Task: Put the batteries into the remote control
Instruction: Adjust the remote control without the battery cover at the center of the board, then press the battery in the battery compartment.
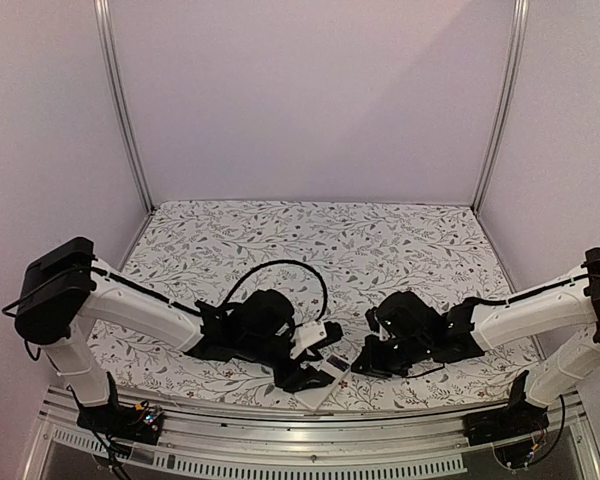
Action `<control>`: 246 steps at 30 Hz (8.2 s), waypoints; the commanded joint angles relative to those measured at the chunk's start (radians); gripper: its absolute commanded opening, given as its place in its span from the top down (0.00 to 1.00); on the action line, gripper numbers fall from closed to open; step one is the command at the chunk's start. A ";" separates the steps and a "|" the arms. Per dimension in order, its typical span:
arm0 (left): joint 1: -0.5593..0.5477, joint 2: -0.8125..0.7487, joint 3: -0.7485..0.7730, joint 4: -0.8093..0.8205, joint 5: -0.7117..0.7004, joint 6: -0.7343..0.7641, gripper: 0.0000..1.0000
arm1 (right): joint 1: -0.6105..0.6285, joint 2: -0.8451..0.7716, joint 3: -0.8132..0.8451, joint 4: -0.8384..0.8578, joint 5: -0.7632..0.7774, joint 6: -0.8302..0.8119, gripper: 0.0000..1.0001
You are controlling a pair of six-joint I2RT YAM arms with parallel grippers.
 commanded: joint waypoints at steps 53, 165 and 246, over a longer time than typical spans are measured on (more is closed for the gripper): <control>0.100 0.104 -0.031 0.139 0.042 -0.282 0.65 | -0.003 0.049 0.028 0.024 0.038 0.056 0.94; 0.084 0.090 -0.046 0.161 -0.038 -0.257 0.71 | 0.009 0.245 0.253 -0.124 0.085 -0.115 0.81; -0.087 0.003 -0.199 0.234 -0.363 -0.090 0.64 | -0.012 0.280 0.304 -0.152 0.063 -0.262 0.82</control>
